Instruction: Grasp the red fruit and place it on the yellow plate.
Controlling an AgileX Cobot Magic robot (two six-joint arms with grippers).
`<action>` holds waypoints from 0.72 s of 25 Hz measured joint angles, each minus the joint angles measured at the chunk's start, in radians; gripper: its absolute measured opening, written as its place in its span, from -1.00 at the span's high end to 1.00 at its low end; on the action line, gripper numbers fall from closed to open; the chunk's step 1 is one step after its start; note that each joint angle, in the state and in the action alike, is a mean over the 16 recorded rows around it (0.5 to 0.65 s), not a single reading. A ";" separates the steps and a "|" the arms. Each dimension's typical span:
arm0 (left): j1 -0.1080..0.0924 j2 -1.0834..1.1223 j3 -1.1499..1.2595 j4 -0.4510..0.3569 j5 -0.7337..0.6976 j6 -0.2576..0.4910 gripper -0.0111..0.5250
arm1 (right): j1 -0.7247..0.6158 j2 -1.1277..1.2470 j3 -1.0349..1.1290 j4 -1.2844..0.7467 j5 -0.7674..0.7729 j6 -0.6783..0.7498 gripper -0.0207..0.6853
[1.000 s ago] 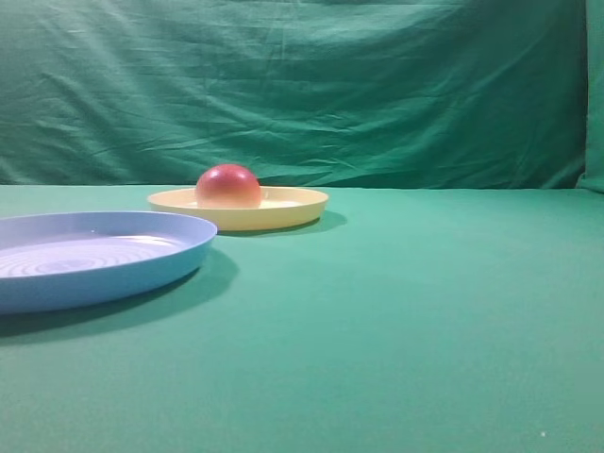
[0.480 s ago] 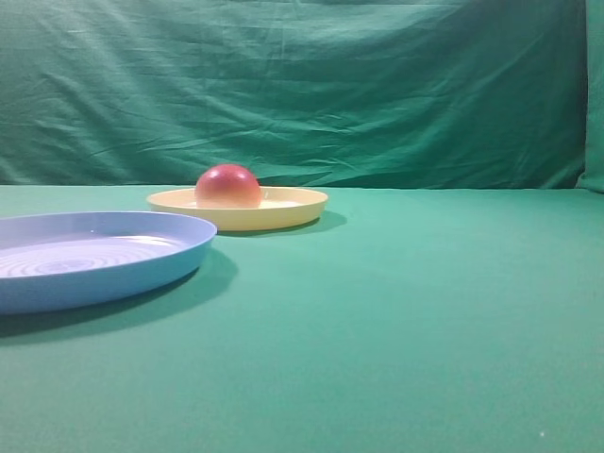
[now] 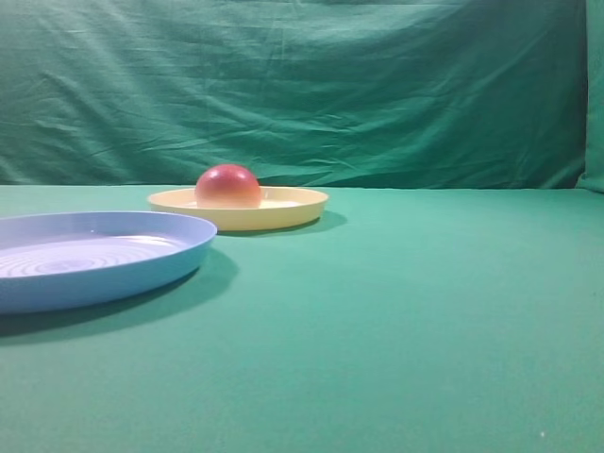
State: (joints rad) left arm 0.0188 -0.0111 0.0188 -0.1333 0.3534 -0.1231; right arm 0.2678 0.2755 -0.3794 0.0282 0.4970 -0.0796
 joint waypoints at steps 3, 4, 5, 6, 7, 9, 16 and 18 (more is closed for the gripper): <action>0.000 0.000 0.000 0.000 0.000 0.000 0.37 | -0.080 -0.081 0.094 -0.001 -0.044 0.003 0.94; 0.000 0.000 0.000 0.000 0.000 0.000 0.37 | -0.102 -0.107 0.125 -0.001 -0.055 0.003 0.94; 0.000 0.000 0.000 0.000 0.000 0.000 0.37 | -0.122 -0.131 0.154 -0.001 -0.066 0.003 0.94; 0.000 0.000 0.000 0.000 0.000 0.000 0.37 | -0.139 -0.153 0.182 -0.001 -0.075 0.004 0.94; 0.000 0.000 0.000 0.000 0.000 0.000 0.37 | -0.154 -0.173 0.210 -0.001 -0.083 0.004 0.94; 0.000 0.000 0.000 0.000 0.000 0.000 0.37 | -0.176 -0.209 0.259 0.000 -0.096 0.004 0.94; 0.000 0.000 0.000 0.000 0.000 0.000 0.37 | -0.207 -0.278 0.370 0.001 -0.116 0.005 0.94; 0.000 0.000 0.000 0.000 0.000 0.000 0.37 | -0.208 -0.285 0.386 0.002 -0.119 0.005 0.94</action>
State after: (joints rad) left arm 0.0188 -0.0111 0.0188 -0.1333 0.3534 -0.1231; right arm 0.0601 -0.0094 0.0067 0.0300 0.3783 -0.0748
